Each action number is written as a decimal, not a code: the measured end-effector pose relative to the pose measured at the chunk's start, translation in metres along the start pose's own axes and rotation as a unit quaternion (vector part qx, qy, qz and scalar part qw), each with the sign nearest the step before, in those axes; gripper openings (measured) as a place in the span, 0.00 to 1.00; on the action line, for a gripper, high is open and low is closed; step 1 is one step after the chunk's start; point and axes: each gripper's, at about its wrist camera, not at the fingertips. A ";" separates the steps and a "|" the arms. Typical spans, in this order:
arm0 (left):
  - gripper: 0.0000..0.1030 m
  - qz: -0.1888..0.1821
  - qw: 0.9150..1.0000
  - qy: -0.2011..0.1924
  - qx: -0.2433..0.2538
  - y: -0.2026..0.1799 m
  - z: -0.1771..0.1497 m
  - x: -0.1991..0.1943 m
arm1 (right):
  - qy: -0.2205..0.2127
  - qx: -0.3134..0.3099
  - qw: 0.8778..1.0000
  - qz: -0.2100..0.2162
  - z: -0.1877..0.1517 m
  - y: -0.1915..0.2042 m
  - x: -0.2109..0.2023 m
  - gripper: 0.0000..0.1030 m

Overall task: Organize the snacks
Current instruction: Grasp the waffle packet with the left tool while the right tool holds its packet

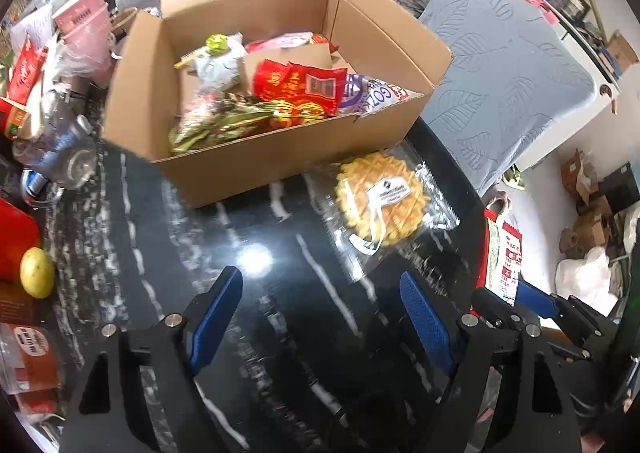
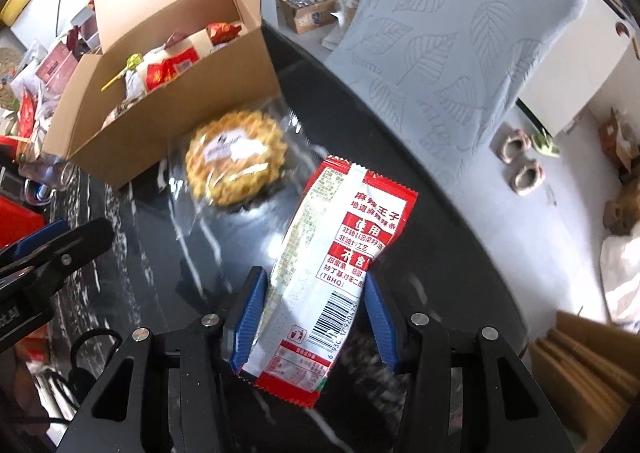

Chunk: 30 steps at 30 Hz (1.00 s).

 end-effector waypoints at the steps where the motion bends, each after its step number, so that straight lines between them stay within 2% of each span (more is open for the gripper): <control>1: 0.79 -0.003 1.000 0.004 -0.005 -0.003 0.003 0.005 | 0.000 -0.004 1.000 0.000 0.004 -0.002 0.001 0.48; 6: 0.79 -0.013 0.999 0.037 -0.027 -0.018 0.021 0.033 | -0.001 -0.022 1.000 0.004 0.027 -0.019 0.005 0.48; 13: 0.79 -0.004 0.999 0.042 -0.030 -0.042 0.042 0.051 | 0.002 -0.039 0.999 0.011 0.052 -0.039 0.013 0.48; 15: 0.81 -0.002 0.999 0.043 -0.026 -0.049 0.046 0.056 | 0.003 -0.040 0.999 0.014 0.058 -0.044 0.016 0.48; 22: 0.99 -0.005 0.997 0.054 -0.047 -0.059 0.055 0.077 | 0.008 -0.050 0.998 0.029 0.072 -0.054 0.026 0.48; 28: 0.99 0.006 0.995 0.075 -0.062 -0.064 0.053 0.095 | 0.011 -0.056 0.998 0.037 0.078 -0.057 0.032 0.48; 30: 1.00 0.011 0.995 0.071 -0.065 -0.066 0.053 0.098 | 0.011 -0.056 0.998 0.039 0.080 -0.058 0.033 0.48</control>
Point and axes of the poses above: each gripper's, at about its wrist camera, not at the fingertips, and x roughly the way its jaws point, y to its left, z to its top, and after that the axes turned 7 degrees about z, right-handed
